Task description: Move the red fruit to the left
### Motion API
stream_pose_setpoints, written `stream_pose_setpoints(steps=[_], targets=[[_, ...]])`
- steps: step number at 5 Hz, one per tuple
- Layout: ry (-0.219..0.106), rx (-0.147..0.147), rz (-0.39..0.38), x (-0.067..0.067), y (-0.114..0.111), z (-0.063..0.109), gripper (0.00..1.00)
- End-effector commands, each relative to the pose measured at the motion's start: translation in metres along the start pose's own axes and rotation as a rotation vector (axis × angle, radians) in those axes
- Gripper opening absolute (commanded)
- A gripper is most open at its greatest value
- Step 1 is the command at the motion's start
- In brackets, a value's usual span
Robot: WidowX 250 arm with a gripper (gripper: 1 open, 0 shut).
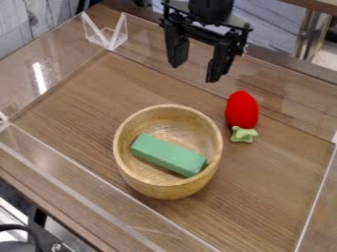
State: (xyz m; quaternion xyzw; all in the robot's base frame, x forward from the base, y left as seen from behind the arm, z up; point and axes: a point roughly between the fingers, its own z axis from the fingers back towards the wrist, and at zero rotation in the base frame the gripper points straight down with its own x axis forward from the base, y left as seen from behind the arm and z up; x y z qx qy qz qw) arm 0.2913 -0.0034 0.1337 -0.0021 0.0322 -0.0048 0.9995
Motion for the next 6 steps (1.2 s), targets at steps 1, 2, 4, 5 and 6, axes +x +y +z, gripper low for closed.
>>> stream_pose_setpoints(steps=[1, 2, 4, 5, 6], targets=[[0.019, -0.009, 0.056, 0.001, -0.004, -0.012, 1.0], [-0.005, -0.035, 0.187, 0.012, -0.018, -0.026, 1.0], [-0.093, -0.091, 0.309, 0.031, -0.051, -0.036, 1.0], [-0.131, -0.115, 0.331, 0.038, -0.063, -0.037, 1.0], [-0.165, -0.137, 0.381, 0.047, -0.065, -0.04, 1.0]])
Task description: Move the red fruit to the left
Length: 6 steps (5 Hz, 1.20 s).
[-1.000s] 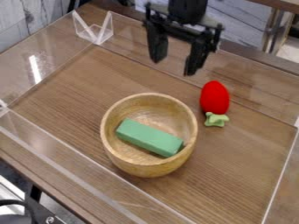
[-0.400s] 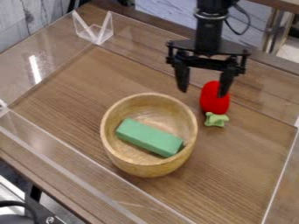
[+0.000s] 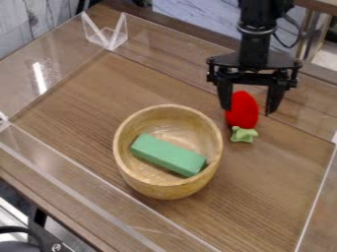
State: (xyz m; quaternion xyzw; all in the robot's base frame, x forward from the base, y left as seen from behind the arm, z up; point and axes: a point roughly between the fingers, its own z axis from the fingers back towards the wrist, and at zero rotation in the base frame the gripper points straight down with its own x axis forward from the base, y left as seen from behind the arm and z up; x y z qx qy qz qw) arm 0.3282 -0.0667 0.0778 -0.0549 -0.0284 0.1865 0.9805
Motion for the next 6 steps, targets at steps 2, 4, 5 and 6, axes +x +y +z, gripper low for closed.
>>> stream_pose_setpoints(steps=[2, 4, 5, 6], targets=[[-0.082, -0.03, 0.053, 0.0165, 0.0002, 0.0091, 1.0], [-0.109, -0.026, 0.083, 0.0204, 0.0053, 0.0101, 1.0], [-0.115, -0.032, 0.1, 0.0202, 0.0058, 0.0128, 1.0], [-0.121, -0.038, 0.115, 0.02, 0.0063, 0.0155, 1.0]])
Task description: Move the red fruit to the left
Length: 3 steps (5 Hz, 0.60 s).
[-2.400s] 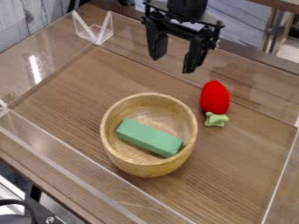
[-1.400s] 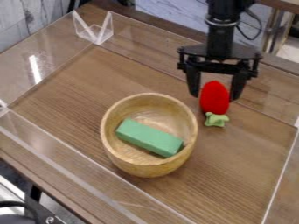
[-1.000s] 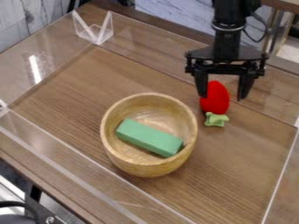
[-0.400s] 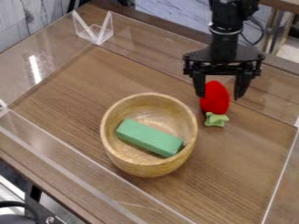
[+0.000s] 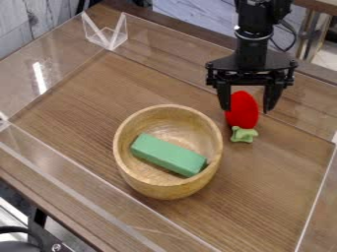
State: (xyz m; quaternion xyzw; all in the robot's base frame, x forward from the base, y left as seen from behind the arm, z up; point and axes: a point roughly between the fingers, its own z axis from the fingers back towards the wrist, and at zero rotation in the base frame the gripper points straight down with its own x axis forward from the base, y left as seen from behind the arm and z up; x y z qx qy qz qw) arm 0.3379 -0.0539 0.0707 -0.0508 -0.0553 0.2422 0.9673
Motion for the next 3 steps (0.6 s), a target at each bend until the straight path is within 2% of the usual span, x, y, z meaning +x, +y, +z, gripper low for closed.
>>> stream_pose_setpoints(steps=[1, 3], targets=[[-0.063, -0.047, 0.015, 0.0074, -0.004, 0.0246, 1.0], [-0.073, -0.06, 0.032, 0.0075, -0.0049, 0.031, 1.0]])
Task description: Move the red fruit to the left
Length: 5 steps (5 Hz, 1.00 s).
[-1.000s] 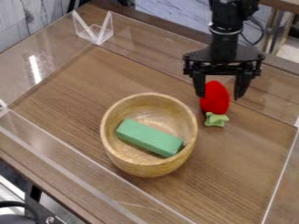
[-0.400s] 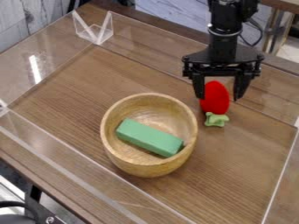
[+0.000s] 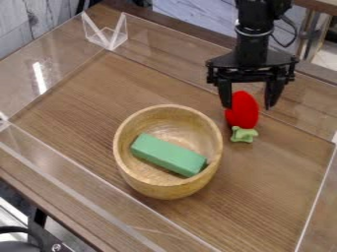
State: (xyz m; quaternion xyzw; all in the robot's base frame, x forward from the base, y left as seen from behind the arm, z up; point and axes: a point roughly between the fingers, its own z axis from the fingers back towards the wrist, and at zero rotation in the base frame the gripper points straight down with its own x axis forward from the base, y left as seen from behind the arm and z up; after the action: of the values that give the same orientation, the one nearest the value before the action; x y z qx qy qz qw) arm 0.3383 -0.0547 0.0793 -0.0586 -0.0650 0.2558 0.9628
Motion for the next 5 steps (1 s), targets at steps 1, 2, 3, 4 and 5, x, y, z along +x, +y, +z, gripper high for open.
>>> stream_pose_setpoints(steps=[1, 2, 3, 4, 5], targets=[[-0.064, -0.037, 0.011, 0.009, -0.003, 0.021, 1.0], [-0.075, -0.029, 0.018, 0.011, -0.001, 0.017, 1.0], [-0.084, -0.021, 0.019, 0.012, -0.001, 0.014, 1.0], [-0.084, -0.013, 0.017, 0.01, -0.001, 0.011, 1.0], [-0.086, -0.009, 0.012, 0.009, -0.003, 0.01, 1.0]])
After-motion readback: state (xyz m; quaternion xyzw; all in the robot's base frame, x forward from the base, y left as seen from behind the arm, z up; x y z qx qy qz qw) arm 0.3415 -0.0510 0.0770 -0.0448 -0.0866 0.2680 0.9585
